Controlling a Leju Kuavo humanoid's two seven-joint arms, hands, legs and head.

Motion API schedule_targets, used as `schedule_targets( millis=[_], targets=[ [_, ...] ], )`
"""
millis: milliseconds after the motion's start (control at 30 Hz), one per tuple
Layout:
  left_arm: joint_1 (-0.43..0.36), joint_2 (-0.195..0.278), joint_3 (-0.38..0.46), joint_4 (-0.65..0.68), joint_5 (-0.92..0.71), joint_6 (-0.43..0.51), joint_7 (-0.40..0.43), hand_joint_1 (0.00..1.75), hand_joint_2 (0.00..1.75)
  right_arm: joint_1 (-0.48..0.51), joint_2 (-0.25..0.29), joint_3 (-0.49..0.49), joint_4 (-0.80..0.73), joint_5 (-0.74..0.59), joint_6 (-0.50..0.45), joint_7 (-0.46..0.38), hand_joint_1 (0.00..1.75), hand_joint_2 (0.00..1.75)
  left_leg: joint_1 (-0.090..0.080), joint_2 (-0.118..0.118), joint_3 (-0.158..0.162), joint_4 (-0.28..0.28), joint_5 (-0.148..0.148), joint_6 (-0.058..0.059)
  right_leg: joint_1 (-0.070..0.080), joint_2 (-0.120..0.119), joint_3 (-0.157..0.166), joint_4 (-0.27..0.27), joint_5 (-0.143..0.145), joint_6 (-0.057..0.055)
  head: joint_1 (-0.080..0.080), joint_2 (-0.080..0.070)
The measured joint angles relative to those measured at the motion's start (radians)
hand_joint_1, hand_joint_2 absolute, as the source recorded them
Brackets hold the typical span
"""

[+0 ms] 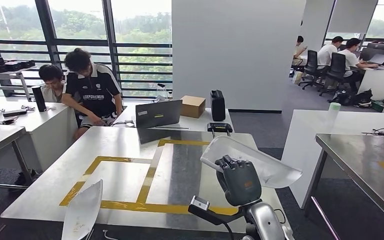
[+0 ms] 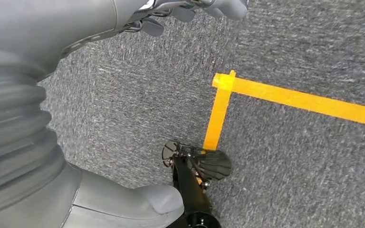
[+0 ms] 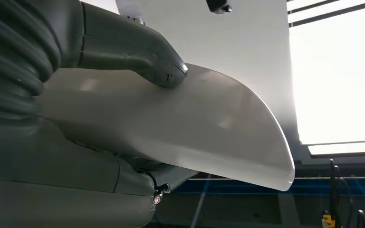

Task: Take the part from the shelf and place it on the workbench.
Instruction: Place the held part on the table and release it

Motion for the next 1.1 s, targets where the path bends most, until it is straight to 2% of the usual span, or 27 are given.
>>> schedule_targets(
  millis=[33, 67, 100, 133, 233, 300, 367, 400, 433, 467, 533, 567, 600, 700, 767, 800, 867, 900, 967, 1067, 1100],
  targets=[
    [0.0, 0.0, 0.0, 0.0, 0.0, 0.0, 0.0, 0.0, 1.75, -0.004, 0.001, -0.001, 0.005, 0.0, 0.0, 0.0, 1.75, 1.75, -0.002, -0.001, 0.004, 0.001, -0.004, -0.004, 0.002, 0.0, 0.031, -0.07, 0.029, -0.003, 0.0, 0.0],
    [-0.001, 0.0, 0.0, 0.0, 0.0, 0.0, 0.0, 0.0, 1.75, -0.007, 0.003, -0.002, 0.009, 0.0, 0.0, 0.0, 1.75, 1.75, -0.003, -0.002, 0.006, 0.0, -0.007, -0.009, 0.004, 0.0, 0.055, -0.12, 0.045, -0.007, -0.001, 0.0],
    [-0.001, 0.0, 0.0, 0.0, 0.0, 0.0, 0.0, 0.0, 1.75, -0.01, 0.005, -0.002, 0.013, 0.0, 0.0, 0.0, 1.75, 1.75, -0.004, -0.002, 0.007, 0.0, -0.009, -0.015, 0.007, 0.001, 0.068, -0.148, 0.048, -0.01, -0.001, 0.0],
    [-0.002, 0.0, 0.0, 0.0, 0.0, 0.0, 0.0, 0.0, 1.75, -0.012, 0.007, -0.003, 0.017, 0.0, 0.0, 0.0, 1.75, 1.75, -0.004, -0.002, 0.008, -0.002, -0.01, -0.022, 0.011, 0.001, 0.072, -0.153, 0.043, -0.014, -0.002, 0.0],
    [-0.002, -0.001, 0.0, 0.0, 0.0, -0.001, 0.0, 0.0, 1.75, -0.019, 0.012, -0.005, 0.025, 0.0, 0.0, 0.0, 1.75, 1.75, -0.001, 0.0, 0.005, 0.01, -0.022, -0.039, 0.007, 0.003, 0.082, -0.164, 0.043, -0.031, -0.002, 0.0],
    [-0.003, -0.001, 0.0, 0.0, -0.001, -0.002, 0.0, 0.0, 1.75, -0.034, 0.021, -0.006, 0.042, -0.001, 0.004, -0.002, 1.75, 1.75, 0.0, 0.002, -0.038, 0.093, -0.06, -0.047, 0.003, 0.003, 0.092, -0.17, 0.042, -0.042, -0.002, 0.0],
    [-0.004, -0.002, 0.0, 0.0, -0.001, -0.002, 0.0, 0.0, 1.75, -0.05, 0.03, -0.007, 0.072, -0.005, 0.01, -0.01, 1.75, 1.75, 0.0, 0.003, -0.11, 0.222, -0.104, -0.051, 0.004, 0.003, 0.098, -0.17, 0.036, -0.049, -0.002, 0.0],
    [-0.004, -0.002, 0.0, 0.0, -0.001, -0.002, 0.001, 0.0, 1.75, -0.055, 0.035, -0.008, 0.09, -0.009, 0.013, -0.016, 1.75, 1.75, 0.0, 0.004, -0.137, 0.263, -0.109, -0.053, 0.005, 0.003, 0.102, -0.169, 0.033, -0.05, -0.002, 0.0],
    [-0.004, -0.002, 0.0, 0.0, -0.002, -0.002, 0.001, 0.0, 1.75, -0.06, 0.04, -0.009, 0.109, -0.015, 0.016, -0.025, 1.75, 1.75, 0.0, 0.004, -0.147, 0.269, -0.095, -0.053, 0.005, 0.003, 0.106, -0.169, 0.029, -0.05, -0.002, 0.0],
    [-0.004, -0.002, 0.0, 0.0, -0.002, -0.002, 0.001, 0.0, 1.75, -0.068, 0.046, -0.011, 0.129, -0.021, 0.019, -0.033, 1.75, 1.75, 0.0, 0.004, -0.137, 0.236, -0.063, -0.052, 0.004, 0.003, 0.11, -0.167, 0.025, -0.048, -0.002, 0.0],
    [-0.005, -0.002, 0.0, 0.0, -0.006, -0.002, 0.003, 0.0, 1.75, -0.092, 0.058, -0.014, 0.172, -0.031, 0.025, -0.045, 1.75, 1.75, -0.001, 0.005, -0.084, 0.107, 0.011, -0.048, 0.005, 0.004, 0.118, -0.16, 0.013, -0.041, -0.002, 0.0],
    [-0.007, -0.002, 0.0, 0.0, -0.008, -0.002, 0.004, 0.0, 1.75, -0.107, 0.064, -0.015, 0.194, -0.033, 0.03, -0.049, 1.75, 1.75, -0.002, 0.005, -0.059, 0.053, 0.03, -0.044, 0.007, 0.005, 0.119, -0.156, 0.007, -0.036, -0.001, 0.0],
    [-0.008, -0.002, 0.0, 0.0, -0.011, -0.002, 0.006, 0.0, 1.75, -0.123, 0.07, -0.015, 0.216, -0.035, 0.036, -0.054, 1.75, 1.75, -0.003, 0.005, -0.045, 0.02, 0.036, -0.039, 0.008, 0.005, 0.118, -0.153, 0.003, -0.031, -0.001, 0.0],
    [-0.012, -0.004, -0.001, 0.0, -0.014, -0.002, 0.007, 0.0, 1.75, -0.17, 0.099, -0.014, 0.291, -0.037, 0.044, -0.068, 1.75, 1.75, -0.004, 0.004, -0.037, 0.003, 0.028, -0.021, 0.009, 0.006, 0.116, -0.153, -0.003, -0.016, 0.0, 0.0],
    [-0.015, -0.004, -0.001, 0.0, -0.014, -0.001, 0.008, 0.0, 1.75, -0.2, 0.12, -0.014, 0.338, -0.038, 0.044, -0.074, 1.75, 1.75, -0.002, 0.005, -0.03, -0.002, 0.026, -0.009, 0.007, 0.004, 0.098, -0.116, -0.024, -0.007, 0.0, 0.0],
    [-0.016, -0.004, -0.001, 0.0, -0.014, -0.001, 0.008, 0.0, 1.75, -0.212, 0.128, -0.013, 0.357, -0.038, 0.044, -0.076, 1.75, 1.75, -0.001, 0.005, -0.027, -0.004, 0.024, -0.003, 0.005, 0.004, 0.073, -0.067, -0.046, -0.003, 0.0, 0.0],
    [-0.017, -0.004, -0.001, 0.0, -0.014, 0.0, 0.008, 0.0, 1.75, -0.226, 0.143, -0.01, 0.394, -0.039, 0.042, -0.083, 1.75, 1.75, -0.002, 0.005, -0.021, -0.003, 0.018, 0.003, 0.004, 0.003, -0.002, 0.066, -0.091, 0.002, 0.001, 0.0],
    [-0.017, -0.004, -0.001, 0.0, -0.014, 0.0, 0.008, 0.0, 1.75, -0.228, 0.15, -0.009, 0.409, -0.04, 0.041, -0.086, 1.75, 1.75, -0.002, 0.004, -0.018, -0.003, 0.014, 0.005, 0.003, 0.003, -0.035, 0.114, -0.098, 0.003, 0.001, 0.0],
    [-0.016, -0.004, -0.001, 0.0, -0.014, 0.0, 0.008, 0.0, 1.75, -0.228, 0.157, -0.007, 0.428, -0.042, 0.04, -0.089, 1.75, 1.75, -0.002, 0.002, -0.012, -0.003, 0.009, 0.005, 0.002, 0.003, -0.065, 0.148, -0.089, 0.004, 0.001, 0.0],
    [-0.015, -0.004, -0.001, 0.0, -0.014, 0.0, 0.008, 0.0, 1.75, -0.228, 0.16, -0.006, 0.433, -0.042, 0.039, -0.089, 1.75, 1.75, -0.002, 0.001, -0.01, -0.003, 0.007, 0.004, 0.001, 0.003, -0.064, 0.133, -0.072, 0.003, 0.001, 0.0],
    [-0.014, -0.005, -0.001, 0.0, -0.014, 0.0, 0.008, 0.0, 1.75, -0.228, 0.161, -0.006, 0.435, -0.042, 0.039, -0.089, 1.75, 1.75, -0.002, 0.001, -0.007, -0.003, 0.005, 0.004, 0.001, 0.003, -0.056, 0.112, -0.056, 0.002, 0.001, 0.0]
  ],
)
